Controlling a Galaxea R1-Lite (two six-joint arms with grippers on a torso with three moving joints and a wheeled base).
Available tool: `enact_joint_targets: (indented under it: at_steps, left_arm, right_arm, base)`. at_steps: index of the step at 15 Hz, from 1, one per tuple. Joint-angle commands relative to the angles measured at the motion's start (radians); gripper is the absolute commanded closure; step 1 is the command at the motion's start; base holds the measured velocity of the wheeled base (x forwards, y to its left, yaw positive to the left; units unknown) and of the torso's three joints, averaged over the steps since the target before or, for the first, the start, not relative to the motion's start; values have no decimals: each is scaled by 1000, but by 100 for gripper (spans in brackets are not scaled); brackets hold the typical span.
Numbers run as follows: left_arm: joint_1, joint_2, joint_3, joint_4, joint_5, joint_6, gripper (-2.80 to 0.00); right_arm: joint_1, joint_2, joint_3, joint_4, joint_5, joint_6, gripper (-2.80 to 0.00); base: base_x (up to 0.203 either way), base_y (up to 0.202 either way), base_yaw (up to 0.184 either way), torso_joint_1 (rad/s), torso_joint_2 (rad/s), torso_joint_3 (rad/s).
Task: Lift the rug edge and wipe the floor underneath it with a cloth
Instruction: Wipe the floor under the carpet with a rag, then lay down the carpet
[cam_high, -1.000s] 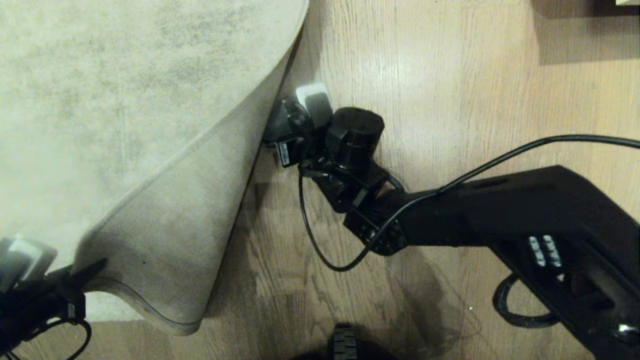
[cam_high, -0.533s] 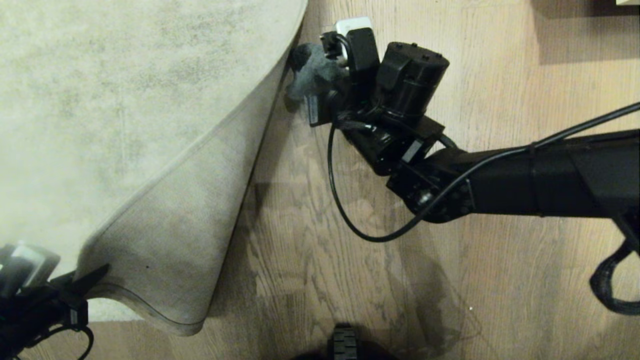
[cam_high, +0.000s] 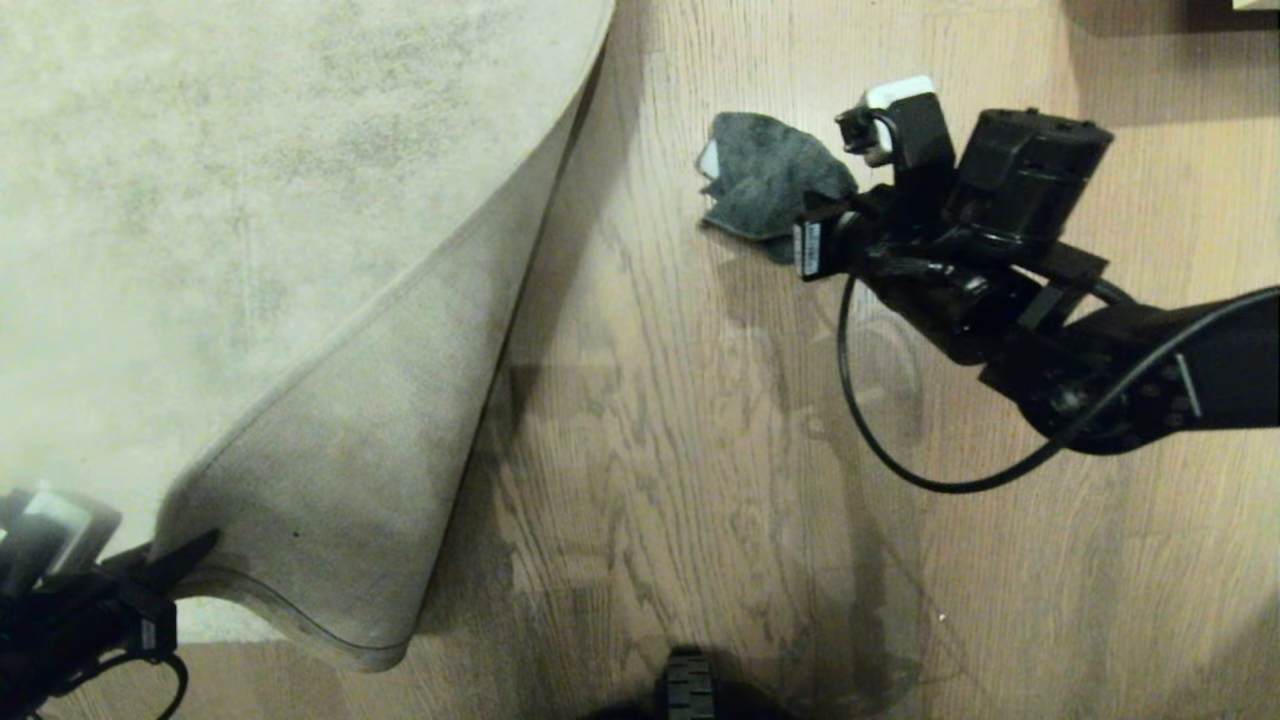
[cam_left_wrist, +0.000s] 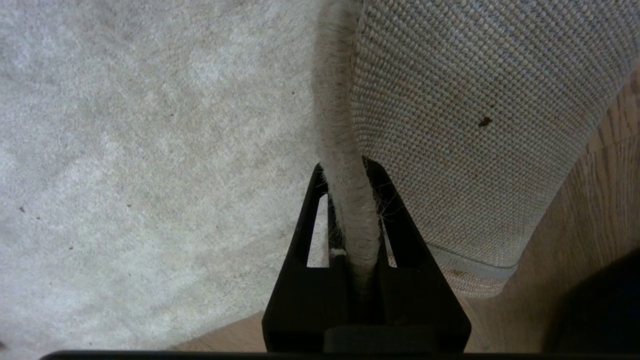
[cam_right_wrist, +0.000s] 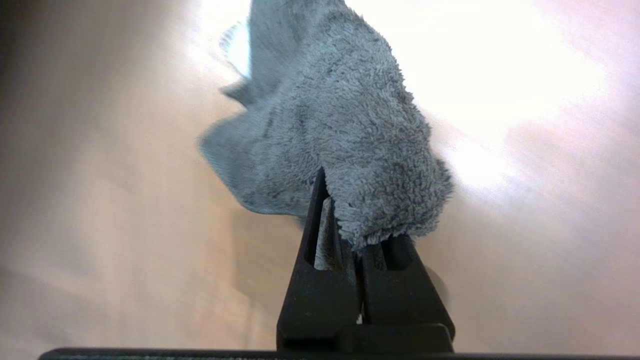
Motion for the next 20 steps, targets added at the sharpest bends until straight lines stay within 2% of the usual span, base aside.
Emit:
enact_joint_targets:
  at_steps: [1, 5, 7, 15, 17, 20]
  left_arm:
    - [1, 4, 0, -8, -3, 3, 0]
    - [0, 5, 0, -9, -3, 3, 0]
    - [-8, 5, 0, -8, -3, 3, 0]
    - [-28, 5, 0, -10, -3, 3, 0]
    - [-29, 4, 0, -10, -3, 3, 0]
    - [-29, 4, 0, -10, -3, 3, 0]
  right_arm:
    - [-130, -133, 140, -5, -2, 1, 0]
    - [-363, -278, 334, -8, 9, 33, 0]
    - [-444, -378, 458, -10, 13, 50, 0]
    - [-566, -896, 983, 25, 3, 90, 0]
    - [-575, -1029, 1075, 90, 2, 90, 0]
    - [-579, -1272, 1143, 291, 2, 86, 0]
  base:
    - [0, 0, 0, 0, 0, 0]
    - [0, 0, 0, 0, 0, 0]
    - [0, 0, 0, 0, 0, 0]
    - [0, 0, 0, 0, 0, 0]
    - [0, 0, 0, 0, 0, 0]
    - [0, 0, 0, 0, 0, 0]
